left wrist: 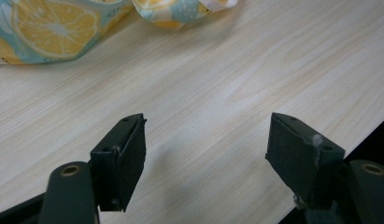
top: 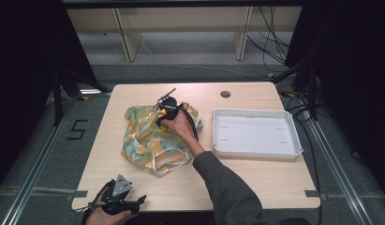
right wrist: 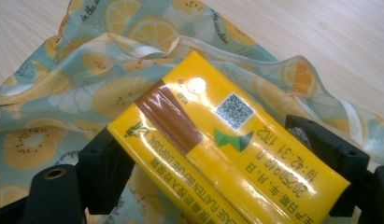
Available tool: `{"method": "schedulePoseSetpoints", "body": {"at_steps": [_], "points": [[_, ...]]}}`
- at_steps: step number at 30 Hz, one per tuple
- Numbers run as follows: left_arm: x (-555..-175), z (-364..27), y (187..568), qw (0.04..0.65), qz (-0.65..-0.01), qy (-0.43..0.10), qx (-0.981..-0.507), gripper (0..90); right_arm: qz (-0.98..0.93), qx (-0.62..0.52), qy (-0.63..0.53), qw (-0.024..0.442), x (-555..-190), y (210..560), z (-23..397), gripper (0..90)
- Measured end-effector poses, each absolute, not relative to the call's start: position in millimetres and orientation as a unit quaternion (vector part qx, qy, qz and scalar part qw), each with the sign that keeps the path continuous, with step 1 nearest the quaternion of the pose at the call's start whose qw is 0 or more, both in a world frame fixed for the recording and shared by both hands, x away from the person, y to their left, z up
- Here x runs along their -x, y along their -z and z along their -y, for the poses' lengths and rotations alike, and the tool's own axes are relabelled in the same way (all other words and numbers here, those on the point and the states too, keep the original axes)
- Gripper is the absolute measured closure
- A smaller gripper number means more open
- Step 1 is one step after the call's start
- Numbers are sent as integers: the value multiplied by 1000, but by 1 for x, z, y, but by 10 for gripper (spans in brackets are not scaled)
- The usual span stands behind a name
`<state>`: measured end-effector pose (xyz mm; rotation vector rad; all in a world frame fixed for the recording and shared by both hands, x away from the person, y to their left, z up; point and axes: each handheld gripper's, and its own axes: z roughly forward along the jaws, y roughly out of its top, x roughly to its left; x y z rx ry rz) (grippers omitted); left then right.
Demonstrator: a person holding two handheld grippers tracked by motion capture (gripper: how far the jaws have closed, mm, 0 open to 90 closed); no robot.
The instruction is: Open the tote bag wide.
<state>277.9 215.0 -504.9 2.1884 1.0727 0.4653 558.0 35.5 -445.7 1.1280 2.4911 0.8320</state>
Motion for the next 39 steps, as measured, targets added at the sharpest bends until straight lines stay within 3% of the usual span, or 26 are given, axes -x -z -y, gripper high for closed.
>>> {"method": "schedulePoseSetpoints", "body": {"at_steps": [19,20,22,23,24,28,30,35,39], "points": [[-279,-216,504,316,-398,-184,-841,275,-876,-332,-316,149,-537,394,-32,257],[-279,-215,505,315,-398,-186,-841,274,-874,-322,-332,149,-537,392,-30,506],[-279,-214,506,314,-399,-181,-842,274,-871,-314,-339,168,-534,382,-26,515],[-279,-214,507,315,-403,-175,-841,274,-870,-318,-354,129,-533,378,-25,888],[-279,-212,508,317,-407,-180,-838,274,-864,-298,-388,116,-530,373,-20,900],[-279,-213,508,318,-407,-172,-839,267,-882,-267,-361,141,-530,370,-19,878],[-280,-212,509,320,-405,-175,-838,267,-884,-279,-359,111,-529,376,-19,822],[-280,-213,508,316,-396,-175,-844,267,-885,-274,-364,102,-528,378,-18,708],[-279,-214,508,319,-403,-176,-840,254,-880,-294,-357,104,-524,377,-9,515]]}}
